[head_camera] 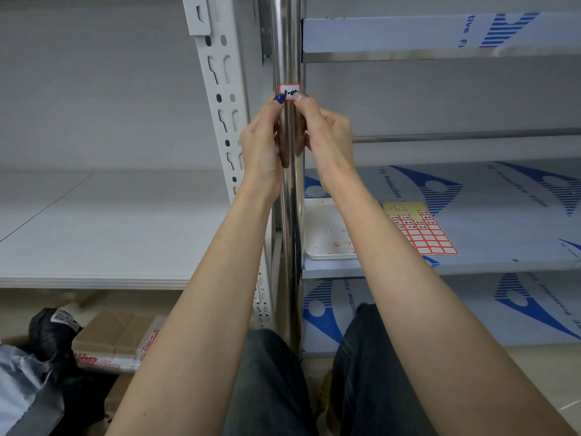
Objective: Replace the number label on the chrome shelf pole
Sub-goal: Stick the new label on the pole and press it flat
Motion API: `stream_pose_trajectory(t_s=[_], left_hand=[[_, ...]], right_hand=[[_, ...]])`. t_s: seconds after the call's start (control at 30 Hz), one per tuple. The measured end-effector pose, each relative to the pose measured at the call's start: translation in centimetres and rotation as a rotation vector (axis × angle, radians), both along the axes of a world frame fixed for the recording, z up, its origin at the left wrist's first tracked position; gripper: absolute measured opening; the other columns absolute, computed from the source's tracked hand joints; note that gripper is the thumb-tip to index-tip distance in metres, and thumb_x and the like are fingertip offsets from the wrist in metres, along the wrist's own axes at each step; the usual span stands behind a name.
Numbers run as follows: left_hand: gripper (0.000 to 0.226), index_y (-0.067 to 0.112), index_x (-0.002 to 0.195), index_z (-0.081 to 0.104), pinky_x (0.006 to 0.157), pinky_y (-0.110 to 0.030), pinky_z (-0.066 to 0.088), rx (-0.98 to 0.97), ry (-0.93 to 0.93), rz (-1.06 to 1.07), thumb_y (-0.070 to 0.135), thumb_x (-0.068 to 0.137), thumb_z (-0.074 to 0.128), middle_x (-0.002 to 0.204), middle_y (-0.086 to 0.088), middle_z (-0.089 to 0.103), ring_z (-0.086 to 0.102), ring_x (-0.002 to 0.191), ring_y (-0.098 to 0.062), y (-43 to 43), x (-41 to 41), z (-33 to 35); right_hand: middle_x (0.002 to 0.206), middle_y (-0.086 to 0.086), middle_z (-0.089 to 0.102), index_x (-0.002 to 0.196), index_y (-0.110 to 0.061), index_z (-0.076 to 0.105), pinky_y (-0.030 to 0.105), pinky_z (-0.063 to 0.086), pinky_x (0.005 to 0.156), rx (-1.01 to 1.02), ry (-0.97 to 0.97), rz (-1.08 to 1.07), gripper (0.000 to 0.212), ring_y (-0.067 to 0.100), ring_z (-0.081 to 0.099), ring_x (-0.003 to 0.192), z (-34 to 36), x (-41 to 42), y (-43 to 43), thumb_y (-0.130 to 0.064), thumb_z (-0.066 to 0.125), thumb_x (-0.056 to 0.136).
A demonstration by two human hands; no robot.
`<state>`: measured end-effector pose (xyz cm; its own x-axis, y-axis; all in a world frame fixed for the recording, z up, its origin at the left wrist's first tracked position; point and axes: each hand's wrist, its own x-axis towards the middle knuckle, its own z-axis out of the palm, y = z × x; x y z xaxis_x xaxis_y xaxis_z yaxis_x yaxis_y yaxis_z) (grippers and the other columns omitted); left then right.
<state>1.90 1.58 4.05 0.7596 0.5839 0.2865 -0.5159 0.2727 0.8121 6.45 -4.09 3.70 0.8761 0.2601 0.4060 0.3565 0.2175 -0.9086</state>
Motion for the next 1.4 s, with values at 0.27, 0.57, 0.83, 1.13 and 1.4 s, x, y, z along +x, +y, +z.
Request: stream_pose_trajectory(t_s=[0.27, 0.57, 0.83, 1.13, 1.4], left_hand=[[0.043, 0.019, 0.056, 0.059, 0.037, -0.015, 0.027, -0.029, -0.027, -0.014, 0.003, 0.092, 0.043, 0.042, 0.007, 0.037, 0.035, 0.039, -0.006, -0.10, 0.02, -0.03], [0.029, -0.017, 0.081, 0.059, 0.038, -0.016, 0.031, -0.007, -0.023, 0.002, 0.005, 0.094, 0.045, 0.040, 0.010, 0.040, 0.038, 0.039, -0.004, -0.17, 0.13, -0.13], [0.027, -0.007, 0.080, 0.060, 0.037, -0.016, 0.029, 0.002, 0.005, 0.023, 0.007, 0.093, 0.042, 0.043, 0.008, 0.040, 0.037, 0.040, -0.007, 0.14, 0.17, -0.36], [0.040, 0.016, 0.053, 0.052, 0.039, -0.018, 0.031, 0.012, 0.025, 0.016, 0.018, 0.093, 0.049, 0.045, 0.008, 0.045, 0.041, 0.042, -0.010, 0.48, 0.40, -0.40], [0.019, 0.013, 0.075, 0.060, 0.041, -0.018, 0.039, -0.006, -0.014, 0.021, 0.020, 0.093, 0.057, 0.051, 0.008, 0.053, 0.049, 0.044, -0.005, 0.10, 0.51, -0.01]], right_hand=[[0.050, -0.011, 0.058, 0.057, -0.024, 0.064, 0.023, 0.045, 0.059, -0.001, -0.026, 0.012, 0.032, 0.006, 0.056, 0.054, -0.10, -0.23, -0.17, -0.027, 0.062, 0.089], [0.048, -0.013, 0.058, 0.052, -0.027, 0.061, 0.019, 0.042, 0.055, 0.010, -0.018, 0.042, 0.039, 0.002, 0.054, 0.051, -0.13, -0.21, -0.36, -0.022, 0.060, 0.091], [0.063, 0.000, 0.065, 0.059, -0.023, 0.067, 0.031, 0.048, 0.065, 0.013, -0.006, 0.046, 0.033, 0.013, 0.060, 0.065, -0.49, 0.08, -0.21, -0.028, 0.058, 0.090], [0.073, 0.012, 0.071, 0.062, -0.016, 0.072, 0.047, 0.055, 0.085, 0.011, 0.025, 0.009, 0.038, 0.025, 0.069, 0.077, -0.20, -0.22, 0.01, -0.042, 0.059, 0.087], [0.043, -0.017, 0.054, 0.045, -0.030, 0.055, 0.013, 0.039, 0.055, 0.026, 0.035, -0.009, 0.046, -0.004, 0.052, 0.049, 0.13, -0.21, 0.01, -0.040, 0.063, 0.089]])
